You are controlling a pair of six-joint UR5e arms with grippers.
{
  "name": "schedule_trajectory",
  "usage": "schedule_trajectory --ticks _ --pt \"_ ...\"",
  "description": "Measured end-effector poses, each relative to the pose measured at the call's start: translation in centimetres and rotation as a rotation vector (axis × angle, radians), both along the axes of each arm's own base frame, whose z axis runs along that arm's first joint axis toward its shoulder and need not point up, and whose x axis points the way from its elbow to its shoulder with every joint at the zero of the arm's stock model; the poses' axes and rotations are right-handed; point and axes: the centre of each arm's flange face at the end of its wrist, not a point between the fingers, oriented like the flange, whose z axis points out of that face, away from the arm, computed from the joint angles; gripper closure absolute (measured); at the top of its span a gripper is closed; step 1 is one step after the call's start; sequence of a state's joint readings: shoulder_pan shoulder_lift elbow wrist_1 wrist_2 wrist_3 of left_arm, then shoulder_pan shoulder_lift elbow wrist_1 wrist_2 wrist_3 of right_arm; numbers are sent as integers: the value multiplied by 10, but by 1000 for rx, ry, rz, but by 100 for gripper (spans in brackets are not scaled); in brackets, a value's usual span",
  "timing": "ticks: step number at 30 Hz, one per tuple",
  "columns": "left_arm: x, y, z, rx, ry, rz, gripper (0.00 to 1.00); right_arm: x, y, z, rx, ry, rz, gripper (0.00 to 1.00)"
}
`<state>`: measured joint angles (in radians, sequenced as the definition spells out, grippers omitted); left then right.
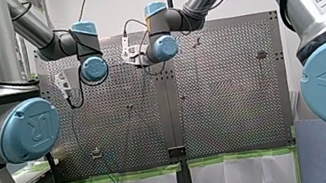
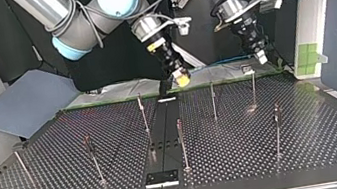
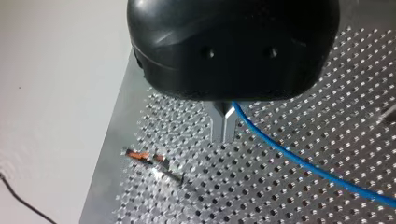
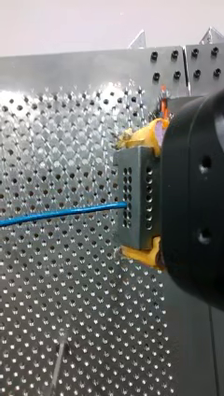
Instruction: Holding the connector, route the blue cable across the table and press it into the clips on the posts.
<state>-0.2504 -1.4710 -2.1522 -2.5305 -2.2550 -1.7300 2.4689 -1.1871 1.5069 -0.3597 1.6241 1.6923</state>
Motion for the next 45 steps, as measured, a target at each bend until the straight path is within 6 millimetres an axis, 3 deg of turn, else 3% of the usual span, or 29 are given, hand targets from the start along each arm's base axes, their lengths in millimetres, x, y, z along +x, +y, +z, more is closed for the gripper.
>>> schedule_trajectory --ticks 9,19,36,45 --pt "19 12 22 -16 -27 -6 100 7 -7 24 19 -7 13 100" --pt "32 19 42 -23 -37 3 100 29 -9 22 59 33 49 100" --pt "55 36 59 -32 -22 -27 100 47 -17 63 80 5 85 100" --pt "67 47 79 -47 -37 -27 100 60 -23 88 64 -45 111 100"
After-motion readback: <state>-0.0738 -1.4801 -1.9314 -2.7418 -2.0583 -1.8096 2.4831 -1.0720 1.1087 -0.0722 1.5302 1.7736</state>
